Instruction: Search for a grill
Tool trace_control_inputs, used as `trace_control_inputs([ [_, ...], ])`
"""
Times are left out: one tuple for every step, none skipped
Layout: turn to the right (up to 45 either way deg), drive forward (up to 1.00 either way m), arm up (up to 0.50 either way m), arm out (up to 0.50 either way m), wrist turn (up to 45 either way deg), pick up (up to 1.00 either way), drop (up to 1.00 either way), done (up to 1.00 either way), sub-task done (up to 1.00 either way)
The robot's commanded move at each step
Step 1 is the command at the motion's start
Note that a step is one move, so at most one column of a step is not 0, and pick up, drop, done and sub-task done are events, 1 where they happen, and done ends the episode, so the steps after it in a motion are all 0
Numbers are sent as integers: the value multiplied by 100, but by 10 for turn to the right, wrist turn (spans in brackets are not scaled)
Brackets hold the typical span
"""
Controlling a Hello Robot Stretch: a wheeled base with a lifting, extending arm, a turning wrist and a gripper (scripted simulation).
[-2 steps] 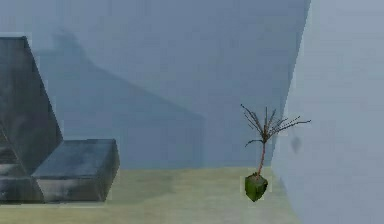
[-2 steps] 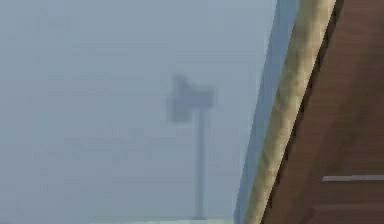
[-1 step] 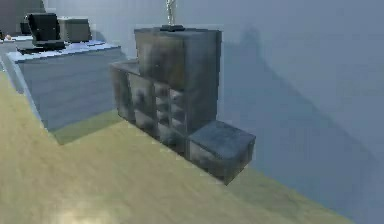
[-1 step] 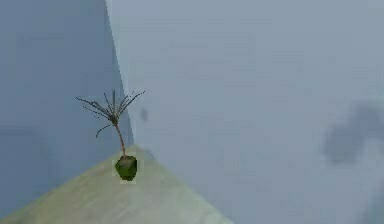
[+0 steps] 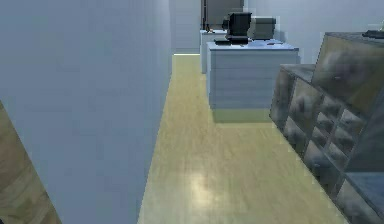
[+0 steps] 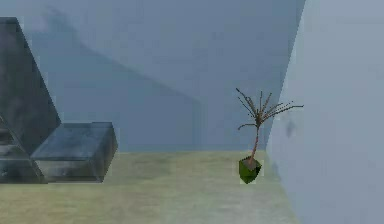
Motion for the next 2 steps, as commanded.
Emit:
trace_control_inputs([
  [-30, 0, 0, 0, 0, 0, 0, 0, 0],
  [0, 100, 0, 0, 0, 0, 0, 0, 0],
])
